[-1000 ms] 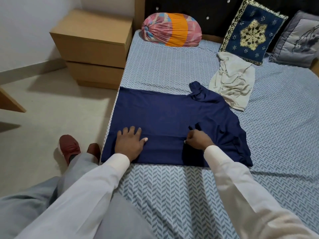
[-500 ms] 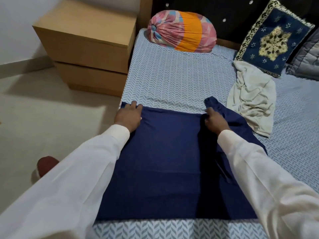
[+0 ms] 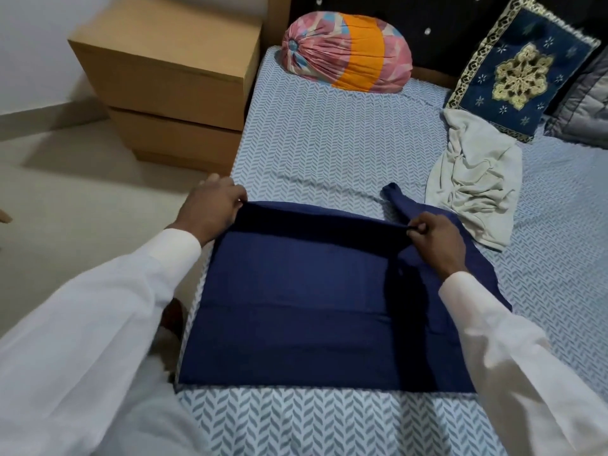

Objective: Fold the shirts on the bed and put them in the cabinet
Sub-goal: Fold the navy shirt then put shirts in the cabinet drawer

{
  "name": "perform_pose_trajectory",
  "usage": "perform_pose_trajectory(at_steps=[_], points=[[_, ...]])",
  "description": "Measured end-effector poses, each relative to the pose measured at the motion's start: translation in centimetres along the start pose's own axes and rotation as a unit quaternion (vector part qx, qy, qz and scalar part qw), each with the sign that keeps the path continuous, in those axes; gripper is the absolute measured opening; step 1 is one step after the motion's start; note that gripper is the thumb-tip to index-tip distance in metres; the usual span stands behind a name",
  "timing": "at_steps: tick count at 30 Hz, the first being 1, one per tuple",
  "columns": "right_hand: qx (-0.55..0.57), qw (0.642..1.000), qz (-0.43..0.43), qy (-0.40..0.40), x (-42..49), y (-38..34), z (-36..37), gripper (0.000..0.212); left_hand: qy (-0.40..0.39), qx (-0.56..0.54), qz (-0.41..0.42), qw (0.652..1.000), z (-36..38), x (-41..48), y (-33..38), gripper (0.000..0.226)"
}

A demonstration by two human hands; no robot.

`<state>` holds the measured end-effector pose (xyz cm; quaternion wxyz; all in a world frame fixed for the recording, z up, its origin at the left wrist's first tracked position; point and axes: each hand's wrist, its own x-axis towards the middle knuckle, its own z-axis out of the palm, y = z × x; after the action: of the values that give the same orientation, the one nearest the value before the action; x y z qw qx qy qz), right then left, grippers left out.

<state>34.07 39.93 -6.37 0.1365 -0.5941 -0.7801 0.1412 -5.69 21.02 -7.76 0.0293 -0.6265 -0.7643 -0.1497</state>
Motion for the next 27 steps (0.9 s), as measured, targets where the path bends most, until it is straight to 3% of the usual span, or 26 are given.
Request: perform_pose_trajectory(at_steps=[9, 13, 16, 18, 22, 25, 27], points=[[0.011, 1.0, -0.018, 0.01, -13.4, 4.1, -0.6, 0.014, -0.034, 0.061, 0.06, 0.996, -2.2, -12.7, 3.6, 0.02], [0.005, 1.0, -0.017, -0.001, -15.4, 4.7, 0.0, 0.013, -0.062, 0.096, 0.053, 0.992, -1.8, -15.0, 4.3, 0.017], [-0.032, 0.998, -0.026, -0.054, -15.8, 4.6, 0.5, 0.013, -0.11, 0.14, -0.004, 0.984, -1.4, -15.8, 5.1, 0.01], [-0.034, 0.997, -0.02, -0.068, -15.6, 4.1, 1.0, 0.019, -0.109, 0.135, -0.049, 0.984, -1.0, -15.8, 5.9, 0.023], [-0.028, 0.997, -0.075, 0.008, -14.0, 1.1, 3.2, 0.031, -0.095, 0.006, -0.062, 0.994, 1.6, -12.8, 9.0, 0.059], [-0.146, 0.983, -0.113, 0.002, -11.1, -1.6, 5.7, 0.052, -0.191, -0.036, -0.156, 0.968, 4.1, -10.2, 10.5, 0.074], [-0.213, 0.974, -0.072, -0.029, -8.9, -2.3, 6.3, 0.061, -0.226, -0.014, -0.192, 0.955, 5.7, -9.8, 10.2, 0.089]])
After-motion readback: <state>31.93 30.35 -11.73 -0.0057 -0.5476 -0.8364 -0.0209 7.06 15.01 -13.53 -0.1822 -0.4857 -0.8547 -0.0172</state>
